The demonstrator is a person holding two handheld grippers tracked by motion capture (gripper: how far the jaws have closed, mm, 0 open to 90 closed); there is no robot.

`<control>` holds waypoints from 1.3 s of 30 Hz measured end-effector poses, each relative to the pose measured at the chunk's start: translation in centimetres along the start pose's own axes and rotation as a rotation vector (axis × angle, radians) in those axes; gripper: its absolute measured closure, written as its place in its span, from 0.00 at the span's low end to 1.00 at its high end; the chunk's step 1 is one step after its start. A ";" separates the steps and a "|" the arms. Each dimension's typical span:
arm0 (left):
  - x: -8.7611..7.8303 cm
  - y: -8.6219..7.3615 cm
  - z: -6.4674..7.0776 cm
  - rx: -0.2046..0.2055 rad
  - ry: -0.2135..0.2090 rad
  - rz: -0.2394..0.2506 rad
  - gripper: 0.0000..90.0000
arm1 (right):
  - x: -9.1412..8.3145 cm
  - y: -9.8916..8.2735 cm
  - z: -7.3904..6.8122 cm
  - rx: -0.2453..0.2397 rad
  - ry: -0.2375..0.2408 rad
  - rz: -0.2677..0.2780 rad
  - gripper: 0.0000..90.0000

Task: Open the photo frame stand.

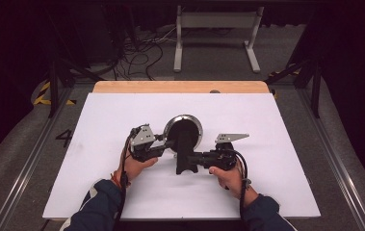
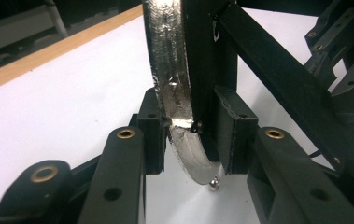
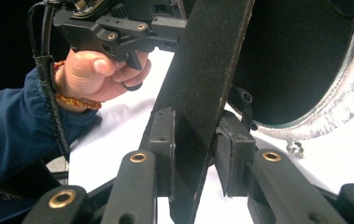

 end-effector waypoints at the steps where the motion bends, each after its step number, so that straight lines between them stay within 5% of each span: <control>1: 0.0 0.0 -0.1 0.001 0.006 0.001 0.76 | 0.0 0.0 0.0 -0.004 -0.004 -0.002 0.79; 25: 0.2 0.1 0.3 0.105 0.125 -0.015 0.77 | 0.1 -0.1 0.3 -0.042 -0.071 -0.012 0.78; 39: 0.1 -0.4 0.3 0.059 0.023 -0.015 0.82 | 0.4 -0.5 0.8 -0.056 -0.099 -0.040 0.80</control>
Point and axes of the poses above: each handheld gripper's, and its own axes: x roughly forward along the jaws, y roughly out of its top, z roughly to its right, the point moved 7 cm from there along x, roughly forward along the jaws, and after that the axes turned 5 degrees about -y, right-handed, at the moved point
